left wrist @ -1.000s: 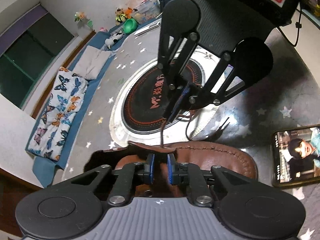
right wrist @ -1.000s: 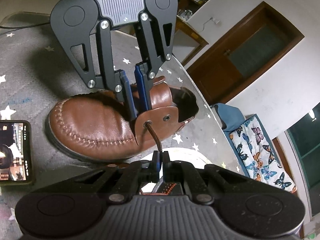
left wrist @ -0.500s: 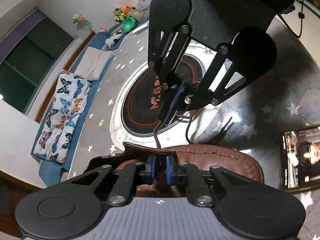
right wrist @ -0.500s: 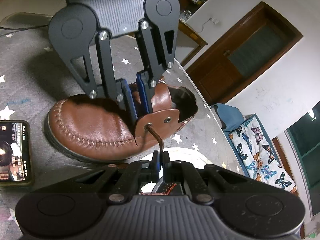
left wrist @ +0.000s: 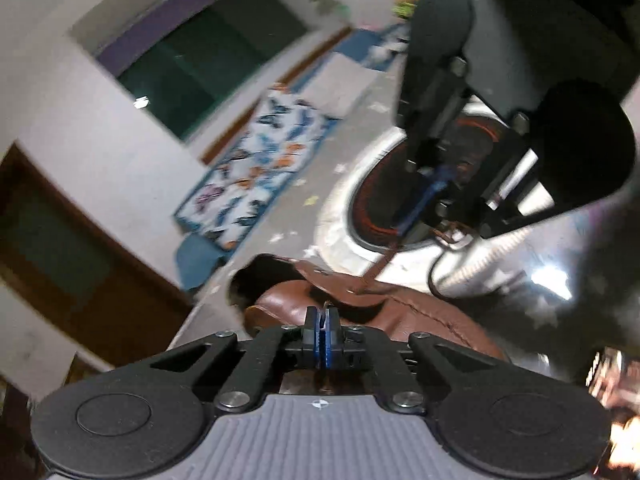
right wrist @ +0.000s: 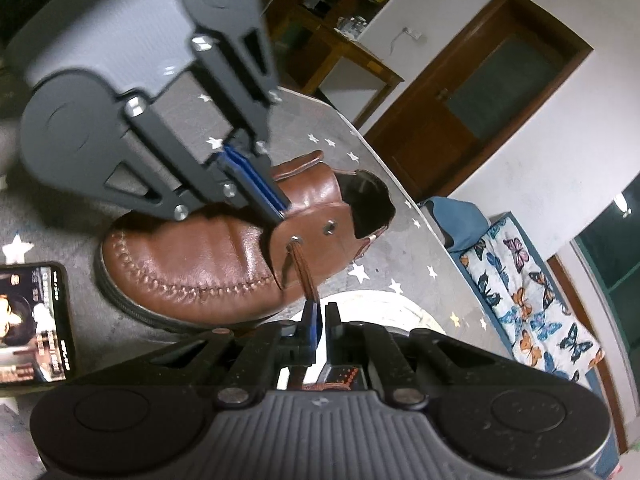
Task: Lace up shoes with both hands
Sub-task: 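Grasp the lace tip emerging from the eyelet with the left gripper, then pull the brown lace up and away from the shoe with the left gripper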
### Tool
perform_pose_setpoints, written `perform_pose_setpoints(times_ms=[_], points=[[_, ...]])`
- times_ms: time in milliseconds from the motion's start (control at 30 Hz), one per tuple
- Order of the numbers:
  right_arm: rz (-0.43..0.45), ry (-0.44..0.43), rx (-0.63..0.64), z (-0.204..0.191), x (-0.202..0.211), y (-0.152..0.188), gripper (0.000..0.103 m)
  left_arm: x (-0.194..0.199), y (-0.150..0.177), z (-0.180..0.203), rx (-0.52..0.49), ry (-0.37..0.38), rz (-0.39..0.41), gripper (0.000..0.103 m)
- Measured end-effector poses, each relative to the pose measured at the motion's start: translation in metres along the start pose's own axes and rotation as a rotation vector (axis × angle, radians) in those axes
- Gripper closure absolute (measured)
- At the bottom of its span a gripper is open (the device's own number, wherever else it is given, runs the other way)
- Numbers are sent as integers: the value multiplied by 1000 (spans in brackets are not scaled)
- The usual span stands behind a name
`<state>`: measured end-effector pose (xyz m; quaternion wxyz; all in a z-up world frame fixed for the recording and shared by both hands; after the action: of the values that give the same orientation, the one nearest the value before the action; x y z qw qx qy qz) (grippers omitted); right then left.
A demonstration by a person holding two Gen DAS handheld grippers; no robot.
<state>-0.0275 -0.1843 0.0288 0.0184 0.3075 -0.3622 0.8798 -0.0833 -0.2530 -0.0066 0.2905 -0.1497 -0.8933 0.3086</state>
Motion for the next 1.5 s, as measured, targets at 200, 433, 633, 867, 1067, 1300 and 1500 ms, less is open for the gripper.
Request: perform_pose_setpoints(times_ms=[200,433,633,867,1067,1300,1500], points=[[-10,4,-68,6,8,2,100,16,-3,-14,76,-130,12,100],[-11,0,-130,10,17,5,100,42,-4,-44,128,-243,39,100],[13,-11,-161,11,24,-3,99,62,1,-75,144,-380,57,100],[-10,-8,-166,9,26,2,98,84,9,-120,198,-551,67,100],[-52,-15,-182,4,26,17,94,100,11,-146,235,-647,91,99],[-95,-35,-221,-2,13,31,91,109,15,-159,252,-698,97,99],[-58,-28,-300,16,4,24,91,112,24,-168,264,-735,74,99]])
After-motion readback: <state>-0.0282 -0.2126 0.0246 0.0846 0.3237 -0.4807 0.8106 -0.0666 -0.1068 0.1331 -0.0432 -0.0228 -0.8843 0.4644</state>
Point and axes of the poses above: each gripper's, at about its wrist camera, not at the fingertips, and x roughly against the way its jaws point, z to its right, y to its underside, the point moved 8 cm from there along -x, roughly the way its jaws point, and after that the axes turned 4 degrees about z, right-handed, at the moved point
